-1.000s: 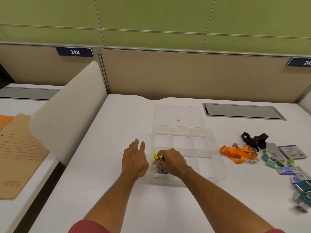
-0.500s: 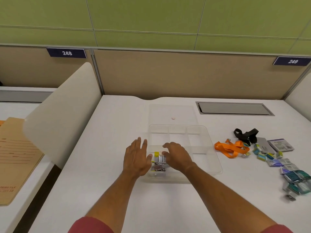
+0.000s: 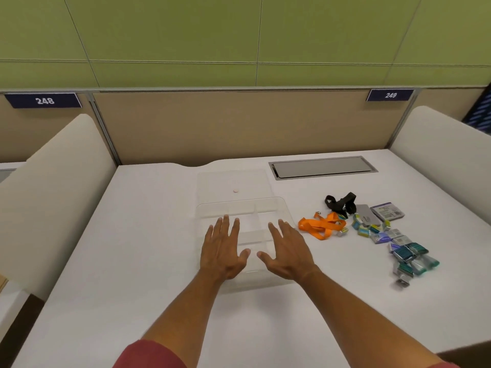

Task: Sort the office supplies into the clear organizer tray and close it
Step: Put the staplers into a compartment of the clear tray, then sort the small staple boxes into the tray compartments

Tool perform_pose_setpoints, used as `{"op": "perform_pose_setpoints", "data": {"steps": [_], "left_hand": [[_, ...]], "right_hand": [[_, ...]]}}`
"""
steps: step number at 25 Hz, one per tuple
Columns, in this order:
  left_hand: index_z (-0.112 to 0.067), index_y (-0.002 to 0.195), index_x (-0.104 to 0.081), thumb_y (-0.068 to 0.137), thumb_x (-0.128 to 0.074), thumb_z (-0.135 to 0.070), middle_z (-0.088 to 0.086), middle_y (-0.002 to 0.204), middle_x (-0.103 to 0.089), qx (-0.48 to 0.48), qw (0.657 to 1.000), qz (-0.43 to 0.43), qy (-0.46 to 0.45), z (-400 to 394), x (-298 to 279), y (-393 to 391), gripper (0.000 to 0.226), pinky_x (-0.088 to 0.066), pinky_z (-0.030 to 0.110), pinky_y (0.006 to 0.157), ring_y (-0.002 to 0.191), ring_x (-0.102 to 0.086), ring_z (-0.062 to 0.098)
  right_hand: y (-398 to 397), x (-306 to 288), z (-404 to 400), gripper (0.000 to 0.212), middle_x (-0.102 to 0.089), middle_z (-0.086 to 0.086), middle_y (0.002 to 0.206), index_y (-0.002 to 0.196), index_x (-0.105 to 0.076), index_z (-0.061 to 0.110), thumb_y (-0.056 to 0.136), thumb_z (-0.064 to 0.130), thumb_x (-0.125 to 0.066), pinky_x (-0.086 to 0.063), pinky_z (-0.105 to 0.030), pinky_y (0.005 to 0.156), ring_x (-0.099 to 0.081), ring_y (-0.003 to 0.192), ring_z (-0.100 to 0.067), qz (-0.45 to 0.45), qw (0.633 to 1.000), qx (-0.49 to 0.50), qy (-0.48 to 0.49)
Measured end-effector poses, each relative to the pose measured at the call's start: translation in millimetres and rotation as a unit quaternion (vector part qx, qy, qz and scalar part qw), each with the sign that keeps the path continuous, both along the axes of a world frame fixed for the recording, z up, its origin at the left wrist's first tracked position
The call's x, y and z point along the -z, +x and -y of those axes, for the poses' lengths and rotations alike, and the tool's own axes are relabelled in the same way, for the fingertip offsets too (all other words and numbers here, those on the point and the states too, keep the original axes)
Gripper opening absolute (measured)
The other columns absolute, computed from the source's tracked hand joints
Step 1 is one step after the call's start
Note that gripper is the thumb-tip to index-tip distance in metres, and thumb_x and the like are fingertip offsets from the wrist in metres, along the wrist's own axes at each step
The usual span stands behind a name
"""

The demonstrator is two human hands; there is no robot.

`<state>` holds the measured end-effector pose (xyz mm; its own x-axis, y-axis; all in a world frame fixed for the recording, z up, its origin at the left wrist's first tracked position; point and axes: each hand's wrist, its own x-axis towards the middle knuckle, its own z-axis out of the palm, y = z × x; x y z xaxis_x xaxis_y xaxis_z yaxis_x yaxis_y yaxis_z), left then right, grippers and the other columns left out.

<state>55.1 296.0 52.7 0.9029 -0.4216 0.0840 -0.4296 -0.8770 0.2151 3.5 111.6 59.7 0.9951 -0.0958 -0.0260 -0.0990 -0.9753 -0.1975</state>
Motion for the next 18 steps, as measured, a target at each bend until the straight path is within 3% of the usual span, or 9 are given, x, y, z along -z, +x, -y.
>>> {"op": "perform_pose_setpoints", "data": {"steps": [7,18], "left_hand": [[-0.024,0.152,0.005,0.088,-0.033,-0.063,0.01,0.161,0.009,0.038,0.999,0.007,0.008,82,4,-12,0.085,0.006,0.043,0.118,0.148,0.009,0.025],[-0.026,0.152,0.003,0.085,-0.037,-0.066,0.006,0.161,0.008,0.068,0.997,-0.025,0.025,225,16,-37,0.088,0.005,0.039,0.117,0.148,0.007,0.024]], "right_hand": [[-31,5,80,0.091,-0.01,-0.012,0.161,0.154,-0.01,0.021,0.083,0.073,-0.035,-0.014,-0.046,0.119,-0.009,0.149,-0.03,0.022,0.999,0.044,-0.007],[-55,21,218,0.092,-0.01,-0.014,0.161,0.154,-0.007,0.022,0.083,0.073,-0.036,-0.011,-0.046,0.12,-0.008,0.149,-0.031,-0.03,0.996,0.088,-0.001]]}}
